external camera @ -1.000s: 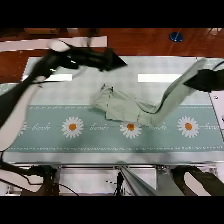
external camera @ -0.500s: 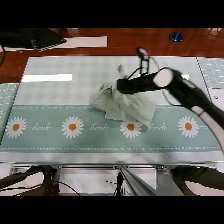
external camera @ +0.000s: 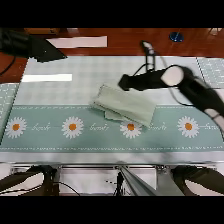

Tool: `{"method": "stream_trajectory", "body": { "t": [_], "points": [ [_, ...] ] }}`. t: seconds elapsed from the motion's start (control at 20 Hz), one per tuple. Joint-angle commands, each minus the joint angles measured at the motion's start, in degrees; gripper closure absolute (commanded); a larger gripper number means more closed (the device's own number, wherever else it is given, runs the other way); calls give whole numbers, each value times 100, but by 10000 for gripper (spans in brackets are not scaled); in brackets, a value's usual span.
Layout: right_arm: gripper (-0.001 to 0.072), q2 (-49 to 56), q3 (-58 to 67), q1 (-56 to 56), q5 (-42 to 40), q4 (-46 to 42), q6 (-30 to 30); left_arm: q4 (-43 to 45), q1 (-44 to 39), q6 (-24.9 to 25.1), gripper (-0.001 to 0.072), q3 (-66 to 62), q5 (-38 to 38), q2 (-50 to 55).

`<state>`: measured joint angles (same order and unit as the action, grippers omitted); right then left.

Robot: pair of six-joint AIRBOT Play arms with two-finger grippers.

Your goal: Fold the shirts.

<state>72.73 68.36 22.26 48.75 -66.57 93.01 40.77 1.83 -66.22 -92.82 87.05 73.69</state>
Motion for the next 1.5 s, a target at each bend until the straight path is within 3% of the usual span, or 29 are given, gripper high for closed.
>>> {"method": "stream_trajectory", "body": {
  "t": [0.0, 0.1, 0.15, 0.2, 0.25, 0.4, 0.55, 0.7, 0.85, 1.05, 1.1, 1.15, 1.2, 1.25, 1.45],
  "points": [
    [188, -986, 0, -1257, 2474, -2730, -120, 894, -44, -9, 678, 199, 63, 90],
    [223, -1231, -81, -2184, 3438, -3764, -863, 1342, -44, -133, 637, 592, 61, 114],
    [220, -1285, -238, -2758, 3624, -3582, -1128, 1602, -44, -205, 636, 833, 46, 111],
    [209, -1296, -452, -3309, 3652, -3053, -1215, 1888, -44, -210, 636, 1099, 42, 111],
    [121, -1290, -748, -3882, 3576, -2192, -1255, 2197, -44, -378, 636, 1364, -24, 107],
    [119, -1290, -1919, -4876, 2769, 389, -1593, 2721, -44, -461, 635, 1902, -212, 44],
    [119, -1290, -3099, -4671, 1646, 1700, -1919, 2739, -44, -525, 636, 2037, -450, -44],
    [119, -1193, -3915, -3904, 490, 2203, -1987, 2739, -44, -566, 636, 2037, -496, -76],
    [121, -632, -4050, -2970, -109, 2811, -2225, 2721, -44, -658, 637, 2037, -494, -107],
    [141, 105, -4039, -1989, -1078, 4581, -2741, 2492, -48, -761, 637, 2037, -487, -144],
    [197, 195, -4017, -1882, -1215, 4809, -2761, 2433, -48, -763, 637, 2037, -481, -153],
    [361, 221, -3958, -1853, -1266, 4863, -2782, 2380, -48, -763, 637, 2037, -457, -164],
    [602, 197, -3862, -1891, -1239, 4806, -2793, 2371, -48, -761, 637, 2037, -448, -173],
    [686, 144, -3755, -1989, -1093, 4800, -2815, 2371, -48, -761, 637, 2037, -439, -190],
    [686, -739, -3104, -2841, -33, 4188, -2776, 2374, -46, -756, 638, 2037, -398, -262]
  ]
}}
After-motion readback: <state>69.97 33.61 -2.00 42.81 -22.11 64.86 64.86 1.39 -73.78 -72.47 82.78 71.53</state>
